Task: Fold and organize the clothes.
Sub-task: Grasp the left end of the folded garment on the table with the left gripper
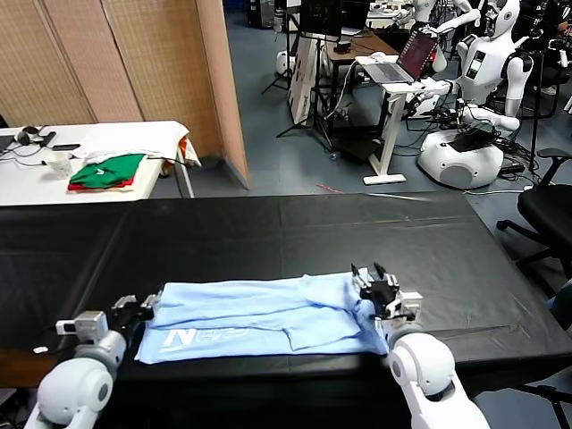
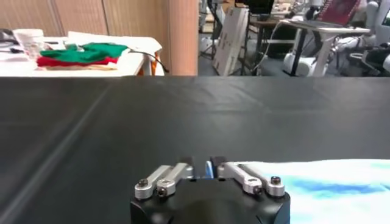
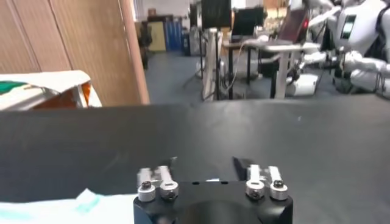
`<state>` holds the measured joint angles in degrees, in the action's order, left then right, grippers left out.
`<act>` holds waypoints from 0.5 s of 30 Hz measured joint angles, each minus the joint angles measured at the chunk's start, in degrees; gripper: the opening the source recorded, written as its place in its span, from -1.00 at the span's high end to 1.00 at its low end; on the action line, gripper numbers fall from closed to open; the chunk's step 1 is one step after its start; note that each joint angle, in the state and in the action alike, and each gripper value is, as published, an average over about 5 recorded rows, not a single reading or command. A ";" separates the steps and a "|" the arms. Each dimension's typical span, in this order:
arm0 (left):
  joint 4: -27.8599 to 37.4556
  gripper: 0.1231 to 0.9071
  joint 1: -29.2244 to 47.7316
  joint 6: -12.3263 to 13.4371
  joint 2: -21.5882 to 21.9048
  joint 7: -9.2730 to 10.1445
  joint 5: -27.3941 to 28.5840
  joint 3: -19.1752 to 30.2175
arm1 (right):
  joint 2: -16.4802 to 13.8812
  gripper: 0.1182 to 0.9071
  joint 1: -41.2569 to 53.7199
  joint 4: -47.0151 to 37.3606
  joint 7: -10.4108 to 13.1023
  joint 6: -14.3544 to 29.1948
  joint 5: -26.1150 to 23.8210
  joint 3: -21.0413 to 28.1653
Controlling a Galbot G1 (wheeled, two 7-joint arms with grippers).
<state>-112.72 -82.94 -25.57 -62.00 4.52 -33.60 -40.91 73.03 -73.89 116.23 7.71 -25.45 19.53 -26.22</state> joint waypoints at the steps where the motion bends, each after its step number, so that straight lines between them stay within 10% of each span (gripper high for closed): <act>1: -0.13 -0.72 -0.31 0.09 -0.04 -0.02 -0.50 -0.43 | -0.21 -0.99 -0.74 0.79 -0.01 0.07 0.07 -0.46; 15: -2.90 -1.00 -7.81 2.34 -6.08 -0.57 2.07 -1.78 | -0.57 -1.00 -7.15 5.88 -0.22 0.94 0.14 -2.17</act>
<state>-115.62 -90.75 -23.23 -68.08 3.96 -31.53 -42.69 72.46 -81.04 122.11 7.49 -24.52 19.67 -28.39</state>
